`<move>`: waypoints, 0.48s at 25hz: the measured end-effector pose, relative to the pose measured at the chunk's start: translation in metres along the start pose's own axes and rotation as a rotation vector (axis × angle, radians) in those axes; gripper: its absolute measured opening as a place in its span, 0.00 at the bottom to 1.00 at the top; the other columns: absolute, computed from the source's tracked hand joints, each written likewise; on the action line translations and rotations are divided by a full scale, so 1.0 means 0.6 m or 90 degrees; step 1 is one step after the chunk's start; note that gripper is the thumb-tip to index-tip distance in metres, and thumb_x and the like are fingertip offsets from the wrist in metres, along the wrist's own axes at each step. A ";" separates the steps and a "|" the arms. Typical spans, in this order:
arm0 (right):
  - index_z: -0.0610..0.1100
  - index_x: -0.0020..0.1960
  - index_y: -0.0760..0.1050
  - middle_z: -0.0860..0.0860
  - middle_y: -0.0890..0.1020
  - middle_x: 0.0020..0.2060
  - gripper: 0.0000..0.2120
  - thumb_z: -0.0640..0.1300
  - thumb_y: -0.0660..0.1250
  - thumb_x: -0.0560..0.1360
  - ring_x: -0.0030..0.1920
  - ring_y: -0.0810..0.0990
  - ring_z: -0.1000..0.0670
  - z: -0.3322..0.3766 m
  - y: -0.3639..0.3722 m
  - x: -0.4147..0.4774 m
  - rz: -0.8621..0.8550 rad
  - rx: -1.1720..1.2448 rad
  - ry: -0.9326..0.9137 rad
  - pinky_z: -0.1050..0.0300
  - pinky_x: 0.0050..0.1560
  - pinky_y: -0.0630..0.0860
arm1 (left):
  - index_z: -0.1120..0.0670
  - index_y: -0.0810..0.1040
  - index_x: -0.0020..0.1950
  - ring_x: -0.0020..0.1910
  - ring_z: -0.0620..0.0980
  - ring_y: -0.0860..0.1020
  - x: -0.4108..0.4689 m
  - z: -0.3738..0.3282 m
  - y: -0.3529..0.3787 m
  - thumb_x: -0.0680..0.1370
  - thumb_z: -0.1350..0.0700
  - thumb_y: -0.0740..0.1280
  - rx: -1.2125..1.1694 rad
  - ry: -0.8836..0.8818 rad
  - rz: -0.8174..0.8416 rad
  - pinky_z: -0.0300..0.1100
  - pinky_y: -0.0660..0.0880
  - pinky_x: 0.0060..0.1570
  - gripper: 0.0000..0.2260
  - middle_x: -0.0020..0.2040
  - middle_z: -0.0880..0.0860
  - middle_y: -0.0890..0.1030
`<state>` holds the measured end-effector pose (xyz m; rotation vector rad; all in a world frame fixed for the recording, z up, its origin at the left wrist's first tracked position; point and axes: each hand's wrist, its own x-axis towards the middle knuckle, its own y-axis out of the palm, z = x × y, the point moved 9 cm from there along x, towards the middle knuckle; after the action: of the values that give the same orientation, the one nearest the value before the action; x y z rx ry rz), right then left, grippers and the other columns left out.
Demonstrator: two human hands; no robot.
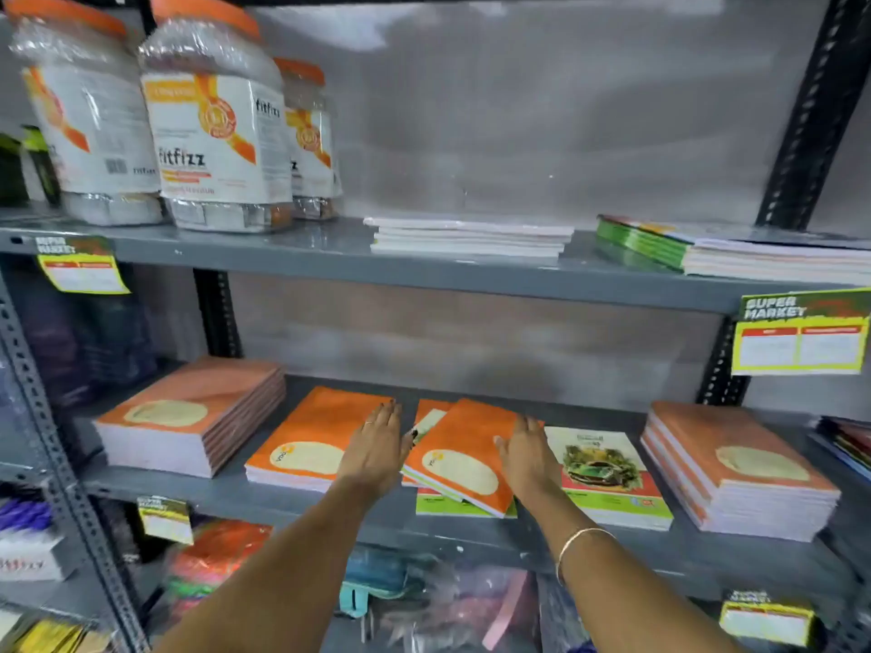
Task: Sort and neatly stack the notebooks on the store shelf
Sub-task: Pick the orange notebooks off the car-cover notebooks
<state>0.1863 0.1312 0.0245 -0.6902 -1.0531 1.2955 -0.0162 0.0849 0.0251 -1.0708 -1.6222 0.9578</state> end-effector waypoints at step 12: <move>0.30 0.60 0.75 0.36 0.78 0.61 0.14 0.36 0.65 0.77 0.61 0.78 0.38 -0.135 0.144 0.056 0.058 0.173 0.456 0.50 0.57 0.76 | 0.65 0.74 0.63 0.61 0.61 0.77 0.156 0.032 0.199 0.79 0.55 0.60 -0.246 -0.197 0.262 0.47 0.75 0.56 0.17 0.62 0.63 0.78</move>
<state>0.2211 0.1918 -0.0769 -0.9026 -0.2620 1.1045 -0.0259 0.2087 -0.0645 -1.6306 -1.9333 1.1462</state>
